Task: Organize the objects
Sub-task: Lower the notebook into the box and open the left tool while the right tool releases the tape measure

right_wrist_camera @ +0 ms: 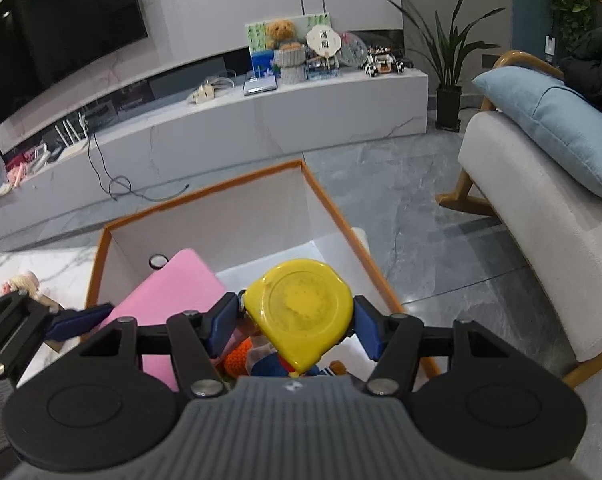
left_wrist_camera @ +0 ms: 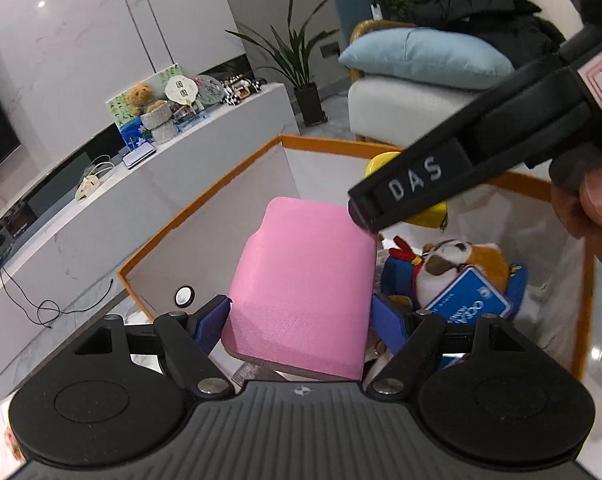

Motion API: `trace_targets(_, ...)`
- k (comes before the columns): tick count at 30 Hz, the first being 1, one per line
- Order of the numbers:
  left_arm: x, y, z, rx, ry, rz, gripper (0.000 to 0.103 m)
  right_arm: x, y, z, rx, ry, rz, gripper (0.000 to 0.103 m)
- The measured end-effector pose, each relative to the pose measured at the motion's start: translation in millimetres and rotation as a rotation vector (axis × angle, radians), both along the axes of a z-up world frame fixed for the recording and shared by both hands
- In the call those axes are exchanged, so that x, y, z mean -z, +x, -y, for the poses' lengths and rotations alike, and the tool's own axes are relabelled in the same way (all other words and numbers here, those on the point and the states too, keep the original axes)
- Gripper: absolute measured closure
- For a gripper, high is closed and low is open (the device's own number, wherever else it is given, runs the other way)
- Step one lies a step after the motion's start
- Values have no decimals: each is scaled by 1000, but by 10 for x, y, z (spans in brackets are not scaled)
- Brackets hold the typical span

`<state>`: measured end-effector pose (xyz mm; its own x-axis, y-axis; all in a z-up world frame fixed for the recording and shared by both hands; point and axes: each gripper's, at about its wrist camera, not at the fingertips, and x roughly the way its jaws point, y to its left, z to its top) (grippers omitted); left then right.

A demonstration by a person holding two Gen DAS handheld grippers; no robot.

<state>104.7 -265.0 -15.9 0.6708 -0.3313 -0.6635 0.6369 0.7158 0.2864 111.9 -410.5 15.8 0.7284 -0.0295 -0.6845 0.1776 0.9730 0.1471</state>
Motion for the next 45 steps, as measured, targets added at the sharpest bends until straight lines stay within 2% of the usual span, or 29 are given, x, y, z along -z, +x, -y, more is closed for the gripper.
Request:
trace_targets(10, 142, 167, -40, -26, 35, -37, 14, 194, 231, -19, 26, -1, -72, 39)
trace_targets(16, 143, 225, 12, -19, 72, -30, 14, 216, 338, -75, 25, -43, -90, 39)
trace_targets(31, 204, 154, 75, -9, 148, -21, 12, 267, 415, -166, -7, -53, -143, 39)
trace_targets(35, 167, 162, 30, -21, 96, -20, 8, 245, 409, -177, -3, -65, -130, 35)
trace_targets(40, 172, 132, 28, -6, 117, 3, 7, 209, 391, -173, 0, -65, -112, 35)
trace_targets(45, 133, 150, -13, -19, 88, -2, 7, 181, 370, -169, 6, -59, -99, 35)
